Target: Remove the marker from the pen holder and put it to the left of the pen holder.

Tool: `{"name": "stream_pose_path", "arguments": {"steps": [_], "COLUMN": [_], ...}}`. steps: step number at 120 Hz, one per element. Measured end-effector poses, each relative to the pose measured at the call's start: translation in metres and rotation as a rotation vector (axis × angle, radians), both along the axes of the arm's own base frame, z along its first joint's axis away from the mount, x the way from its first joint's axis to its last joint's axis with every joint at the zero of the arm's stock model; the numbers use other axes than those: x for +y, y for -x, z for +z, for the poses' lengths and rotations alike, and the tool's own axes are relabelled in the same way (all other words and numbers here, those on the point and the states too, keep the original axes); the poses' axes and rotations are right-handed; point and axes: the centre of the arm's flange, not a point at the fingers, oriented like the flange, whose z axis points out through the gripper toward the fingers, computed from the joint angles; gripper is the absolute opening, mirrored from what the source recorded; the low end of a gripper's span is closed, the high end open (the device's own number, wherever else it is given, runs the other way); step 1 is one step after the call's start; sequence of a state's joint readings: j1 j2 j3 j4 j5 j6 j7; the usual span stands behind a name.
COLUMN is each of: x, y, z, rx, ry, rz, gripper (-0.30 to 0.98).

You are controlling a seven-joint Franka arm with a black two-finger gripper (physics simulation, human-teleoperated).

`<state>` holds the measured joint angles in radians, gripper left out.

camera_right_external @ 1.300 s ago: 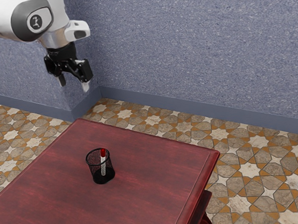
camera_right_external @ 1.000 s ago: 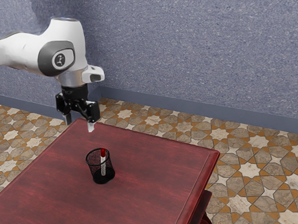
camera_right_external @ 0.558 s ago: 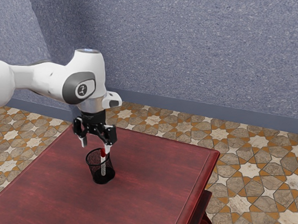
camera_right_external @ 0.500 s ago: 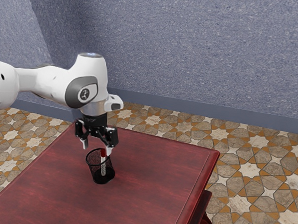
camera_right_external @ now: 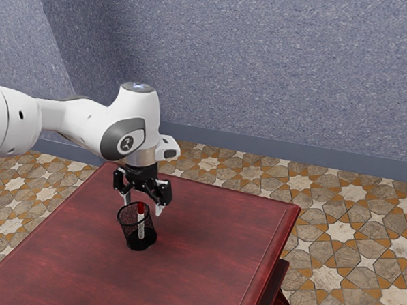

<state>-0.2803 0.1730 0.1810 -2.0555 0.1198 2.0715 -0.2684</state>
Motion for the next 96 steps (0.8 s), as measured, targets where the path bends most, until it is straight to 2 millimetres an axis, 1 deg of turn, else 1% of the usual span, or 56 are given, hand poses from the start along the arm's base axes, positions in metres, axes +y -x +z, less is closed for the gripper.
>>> {"name": "stream_pose_path", "arguments": {"steps": [23,32,41,55,68,80,96], "x": [-0.011,-0.012,-0.012,-0.013,-0.015,-0.015,-0.015], "y": [0.004,0.005,0.011,0.016,0.021,0.022,0.021], "z": [0.004,0.004,0.000,0.001,-0.005,-0.006,-0.003], "rx": [-0.012,-0.014,-0.005,-0.006,0.005,0.006,-0.002], "ry": [-0.034,-0.050,-0.058,-0.063,-0.067,-0.068,-0.067], "rz": [-0.033,-0.042,-0.047,-0.048,-0.049,-0.045,-0.041], "gripper": [0.66,0.66,0.66,0.66,0.66,0.66,0.66]}}
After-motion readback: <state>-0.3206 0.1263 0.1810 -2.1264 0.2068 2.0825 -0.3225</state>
